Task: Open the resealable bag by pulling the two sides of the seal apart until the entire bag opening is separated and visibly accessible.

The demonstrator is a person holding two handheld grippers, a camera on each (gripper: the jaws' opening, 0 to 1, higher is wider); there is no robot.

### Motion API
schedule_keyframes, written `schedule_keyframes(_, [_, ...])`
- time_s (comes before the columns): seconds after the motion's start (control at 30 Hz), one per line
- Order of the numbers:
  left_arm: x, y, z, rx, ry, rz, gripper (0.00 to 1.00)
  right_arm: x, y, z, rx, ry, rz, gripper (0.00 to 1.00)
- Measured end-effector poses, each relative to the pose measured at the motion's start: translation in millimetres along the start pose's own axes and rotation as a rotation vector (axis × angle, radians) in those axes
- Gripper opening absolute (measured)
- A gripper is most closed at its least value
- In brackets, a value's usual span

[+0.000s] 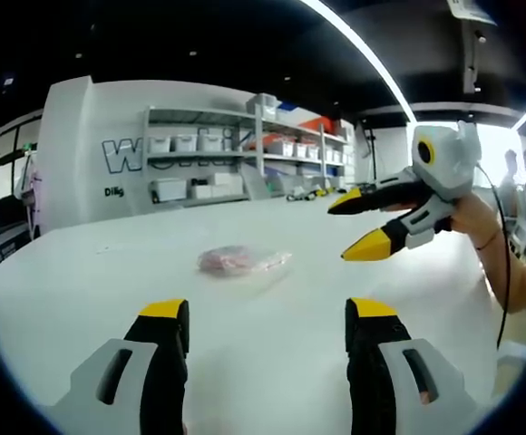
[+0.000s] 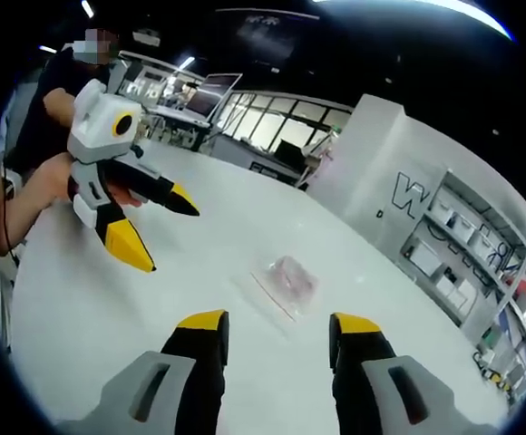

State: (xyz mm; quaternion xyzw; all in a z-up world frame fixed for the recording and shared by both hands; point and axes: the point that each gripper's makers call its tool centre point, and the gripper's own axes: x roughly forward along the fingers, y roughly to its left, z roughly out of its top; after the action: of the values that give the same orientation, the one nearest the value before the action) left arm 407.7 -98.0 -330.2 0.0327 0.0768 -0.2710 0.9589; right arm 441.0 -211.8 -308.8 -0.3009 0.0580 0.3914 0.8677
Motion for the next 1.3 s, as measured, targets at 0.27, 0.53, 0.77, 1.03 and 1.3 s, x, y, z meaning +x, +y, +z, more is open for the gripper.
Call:
schedule_keyframes(0.27, [0.1, -1.1, 0.5, 0.000, -0.003, -0.003, 0.69, 1.2, 1.6, -0.4, -0.010, 0.004, 0.011, 0.40])
schedule_keyframes(0.53, [1.7, -3.6, -0.2, -0.007, -0.005, -0.016, 0.69, 2.2, 3.3, -0.6, -0.016, 0.007, 0.022, 0.39])
schedule_keyframes(0.77, [1.8, -4.4, -0.1, -0.006, -0.005, -0.021, 0.69, 4.5, 5.8, -0.3, -0.025, 0.014, 0.032, 0.38])
schedule_keyframes(1.03, [1.3, -3.6, 0.1, -0.004, -0.004, -0.020, 0.68, 7.5, 7.1, 2.4, -0.038, 0.014, 0.036, 0.36])
schedule_keyframes(1.3, [0.6, -4.1, 1.1, -0.006, -0.010, -0.020, 0.68, 10.6, 7.8, 4.7, -0.038, 0.014, 0.041, 0.36])
